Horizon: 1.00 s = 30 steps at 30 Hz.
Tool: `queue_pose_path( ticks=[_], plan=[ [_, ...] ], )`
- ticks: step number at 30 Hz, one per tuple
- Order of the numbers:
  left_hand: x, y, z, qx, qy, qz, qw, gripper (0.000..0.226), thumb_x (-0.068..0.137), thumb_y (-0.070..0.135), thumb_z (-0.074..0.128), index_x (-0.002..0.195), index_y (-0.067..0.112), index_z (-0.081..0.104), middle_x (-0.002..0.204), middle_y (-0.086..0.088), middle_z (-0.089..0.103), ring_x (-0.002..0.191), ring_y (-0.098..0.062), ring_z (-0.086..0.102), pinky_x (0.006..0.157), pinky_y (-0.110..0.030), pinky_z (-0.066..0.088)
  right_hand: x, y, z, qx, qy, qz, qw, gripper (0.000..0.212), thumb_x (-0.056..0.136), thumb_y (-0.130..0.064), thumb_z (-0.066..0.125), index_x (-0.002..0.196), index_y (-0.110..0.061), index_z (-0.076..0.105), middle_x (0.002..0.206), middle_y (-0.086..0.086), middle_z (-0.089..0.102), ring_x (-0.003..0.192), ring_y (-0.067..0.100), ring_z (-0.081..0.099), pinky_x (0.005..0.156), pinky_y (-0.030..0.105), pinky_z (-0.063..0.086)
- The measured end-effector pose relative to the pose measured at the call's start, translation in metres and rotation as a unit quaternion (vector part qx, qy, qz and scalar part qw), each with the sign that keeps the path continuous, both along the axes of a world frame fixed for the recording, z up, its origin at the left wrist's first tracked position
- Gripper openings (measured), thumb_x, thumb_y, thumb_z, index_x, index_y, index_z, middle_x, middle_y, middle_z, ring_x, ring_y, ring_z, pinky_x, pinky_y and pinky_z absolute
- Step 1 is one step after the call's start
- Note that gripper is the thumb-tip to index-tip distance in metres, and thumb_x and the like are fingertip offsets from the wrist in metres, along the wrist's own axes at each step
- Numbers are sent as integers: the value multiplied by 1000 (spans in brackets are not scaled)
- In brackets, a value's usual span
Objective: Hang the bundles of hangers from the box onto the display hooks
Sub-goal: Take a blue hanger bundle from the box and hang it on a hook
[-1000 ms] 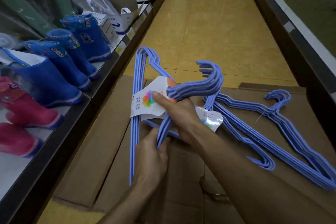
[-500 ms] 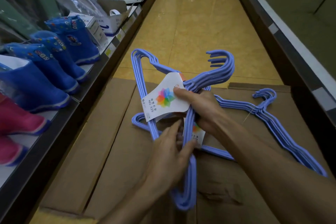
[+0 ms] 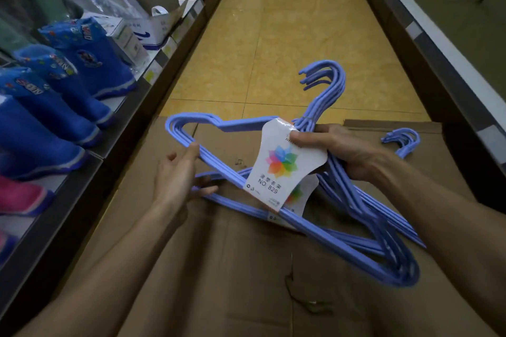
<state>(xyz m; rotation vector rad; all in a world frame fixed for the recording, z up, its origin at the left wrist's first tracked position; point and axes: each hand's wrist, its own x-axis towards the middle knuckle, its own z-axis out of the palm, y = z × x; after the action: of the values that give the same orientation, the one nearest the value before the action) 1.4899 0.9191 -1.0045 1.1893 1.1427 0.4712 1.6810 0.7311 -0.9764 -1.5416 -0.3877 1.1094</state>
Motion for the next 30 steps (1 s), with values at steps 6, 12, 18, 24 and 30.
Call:
queue_pose_path(
  ticks=[6, 12, 18, 24, 30],
  plan=[
    [14, -16, -9, -75, -41, -34, 996, 23, 97, 21, 55, 78, 8, 52, 54, -3, 67, 55, -20, 69, 49, -37, 57, 20, -5, -13, -13, 26, 43, 999, 36, 79, -23, 69, 109, -6, 63, 101, 17, 74, 86, 29, 73, 75, 41, 61],
    [26, -23, -24, -89, -5, -29, 996, 31, 98, 6, 42, 70, 3, 53, 66, -13, 55, 58, -27, 65, 49, -45, 59, 32, 2, -32, -87, -34, 56, 994, 47, 80, -35, 74, 112, -1, 68, 106, 18, 73, 103, 35, 68, 96, 50, 52],
    [31, -15, -50, -109, 21, 0, 994, 18, 99, 8, 45, 83, 5, 52, 83, -14, 51, 76, -32, 59, 40, -39, 56, 33, 8, -48, -136, -126, 53, 981, 48, 73, -51, 78, 95, -8, 77, 89, 3, 78, 87, 20, 73, 89, 37, 57],
    [31, -2, -78, -134, 41, 12, 990, 21, 100, 13, 47, 119, 4, 49, 105, -18, 50, 82, -33, 62, 39, -34, 54, 30, 12, -68, -161, -196, 31, 967, 68, 59, -69, 78, 91, -9, 77, 89, 6, 77, 87, 23, 73, 89, 50, 55],
    [29, -4, -83, -102, 58, 5, 993, 11, 98, 8, 48, 109, 4, 48, 95, -18, 51, 75, -33, 63, 42, -40, 56, 25, 14, -83, -161, -243, -35, 956, 57, 61, -56, 85, 85, -7, 70, 83, 5, 75, 81, 23, 72, 76, 44, 57]
  ],
)
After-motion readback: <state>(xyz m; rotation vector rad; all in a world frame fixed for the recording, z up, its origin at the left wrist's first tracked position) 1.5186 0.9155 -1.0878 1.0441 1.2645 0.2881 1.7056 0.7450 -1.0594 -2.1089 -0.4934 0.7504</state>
